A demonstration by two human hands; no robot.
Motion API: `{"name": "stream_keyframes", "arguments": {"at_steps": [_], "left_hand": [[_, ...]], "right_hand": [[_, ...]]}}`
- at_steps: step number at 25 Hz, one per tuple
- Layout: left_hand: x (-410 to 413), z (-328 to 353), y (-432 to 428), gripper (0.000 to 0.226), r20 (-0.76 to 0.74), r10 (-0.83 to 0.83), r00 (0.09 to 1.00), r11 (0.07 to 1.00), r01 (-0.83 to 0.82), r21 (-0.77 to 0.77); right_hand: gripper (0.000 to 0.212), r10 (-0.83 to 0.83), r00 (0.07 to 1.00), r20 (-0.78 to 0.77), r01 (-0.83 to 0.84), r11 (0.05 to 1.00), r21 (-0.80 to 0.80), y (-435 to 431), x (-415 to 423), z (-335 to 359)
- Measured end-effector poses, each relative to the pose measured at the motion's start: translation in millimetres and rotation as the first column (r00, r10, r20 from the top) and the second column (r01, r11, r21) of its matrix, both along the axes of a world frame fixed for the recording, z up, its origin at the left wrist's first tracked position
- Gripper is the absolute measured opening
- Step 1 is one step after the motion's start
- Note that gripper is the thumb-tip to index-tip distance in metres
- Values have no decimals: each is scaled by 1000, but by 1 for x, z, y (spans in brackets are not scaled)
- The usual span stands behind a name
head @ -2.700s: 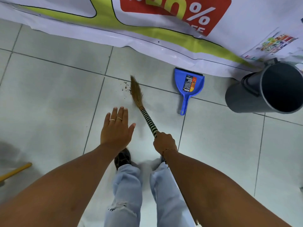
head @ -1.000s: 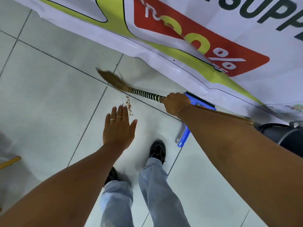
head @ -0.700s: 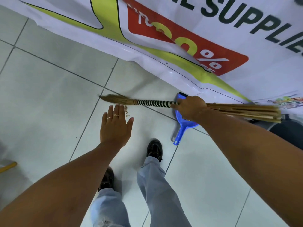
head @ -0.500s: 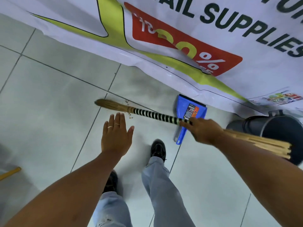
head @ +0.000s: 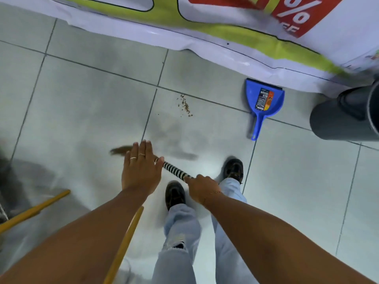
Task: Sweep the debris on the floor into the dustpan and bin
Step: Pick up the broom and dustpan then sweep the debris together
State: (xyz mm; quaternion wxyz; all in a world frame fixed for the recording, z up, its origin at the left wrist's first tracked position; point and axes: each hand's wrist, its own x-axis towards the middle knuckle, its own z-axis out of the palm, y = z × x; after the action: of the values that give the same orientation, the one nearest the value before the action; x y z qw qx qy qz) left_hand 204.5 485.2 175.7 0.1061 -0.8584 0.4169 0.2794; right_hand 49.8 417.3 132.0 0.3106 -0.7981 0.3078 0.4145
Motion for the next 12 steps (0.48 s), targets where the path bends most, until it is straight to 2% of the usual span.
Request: {"name": "stream_keyframes", "arguments": {"at_steps": [3, 5, 8, 12], "left_hand": [[3, -3, 18, 64, -21, 12, 1000, 1000, -13, -6], [5, -4, 25, 64, -27, 8, 1000, 1000, -9, -9], [4, -2, 27, 64, -14, -20, 1000, 999, 20, -27], [0, -1, 22, 64, -17, -28, 999, 998, 27, -65]], "right_hand": [[37, -263, 965, -15, 262, 964, -47, 3, 8, -14], [37, -384, 923, -32, 380, 920, -95, -3, 6, -20], [36, -478, 878, -36, 468, 871, -149, -15, -7, -23], [38, -512, 859, 28, 507, 840, -196, -21, -28, 0]]}}
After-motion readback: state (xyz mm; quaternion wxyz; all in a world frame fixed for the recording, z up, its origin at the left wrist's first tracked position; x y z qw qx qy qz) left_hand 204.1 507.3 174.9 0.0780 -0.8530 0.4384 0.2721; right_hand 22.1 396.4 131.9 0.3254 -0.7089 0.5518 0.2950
